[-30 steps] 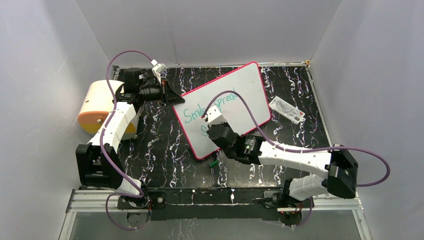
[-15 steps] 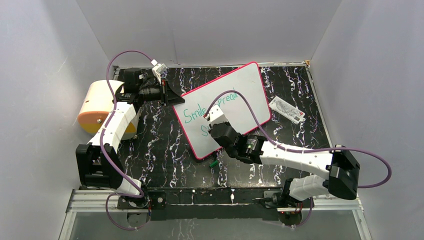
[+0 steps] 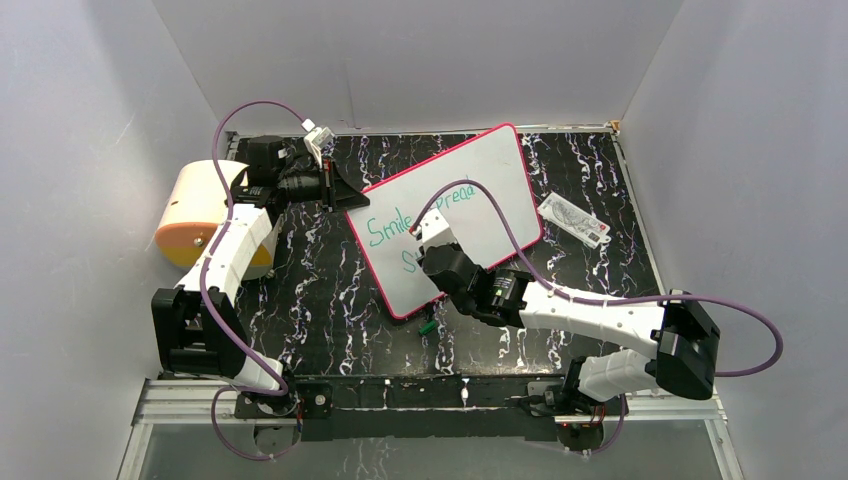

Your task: Write a sentence on the whiteboard

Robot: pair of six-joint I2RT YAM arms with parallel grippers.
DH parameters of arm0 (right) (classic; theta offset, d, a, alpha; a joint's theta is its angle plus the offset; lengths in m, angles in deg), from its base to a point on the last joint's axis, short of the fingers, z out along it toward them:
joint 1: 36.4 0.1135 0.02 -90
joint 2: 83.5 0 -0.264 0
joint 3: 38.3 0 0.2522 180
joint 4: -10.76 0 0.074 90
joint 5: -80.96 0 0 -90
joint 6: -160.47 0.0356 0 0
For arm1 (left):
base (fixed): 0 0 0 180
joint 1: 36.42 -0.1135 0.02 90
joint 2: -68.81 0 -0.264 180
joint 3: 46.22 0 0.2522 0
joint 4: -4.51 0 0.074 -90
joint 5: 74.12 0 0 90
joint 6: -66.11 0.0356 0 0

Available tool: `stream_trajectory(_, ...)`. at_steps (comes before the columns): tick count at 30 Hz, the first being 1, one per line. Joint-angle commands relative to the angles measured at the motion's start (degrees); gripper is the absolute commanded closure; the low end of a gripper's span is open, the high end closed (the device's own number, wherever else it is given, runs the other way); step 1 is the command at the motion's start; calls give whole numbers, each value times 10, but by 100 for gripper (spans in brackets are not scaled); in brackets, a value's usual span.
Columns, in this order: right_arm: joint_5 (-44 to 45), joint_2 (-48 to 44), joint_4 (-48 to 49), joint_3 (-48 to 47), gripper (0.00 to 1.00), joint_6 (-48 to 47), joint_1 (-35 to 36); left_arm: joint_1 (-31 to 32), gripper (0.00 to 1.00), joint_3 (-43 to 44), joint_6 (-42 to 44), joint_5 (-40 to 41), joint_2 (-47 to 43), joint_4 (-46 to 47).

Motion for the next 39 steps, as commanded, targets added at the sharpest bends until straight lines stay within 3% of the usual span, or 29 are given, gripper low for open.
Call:
stream_trajectory(1, -14, 1, -7, 11, 100, 24, -4, 10, 100, -18, 18, 27, 5, -34)
stream_trajectory(26, -52, 11, -67, 11, 100, 48, -3, 10, 100, -19, 18, 29, 5, -34)
stream_trajectory(39, -22, -15, -20, 8, 100, 33, -3, 10, 100, -19, 19, 30, 3, -34)
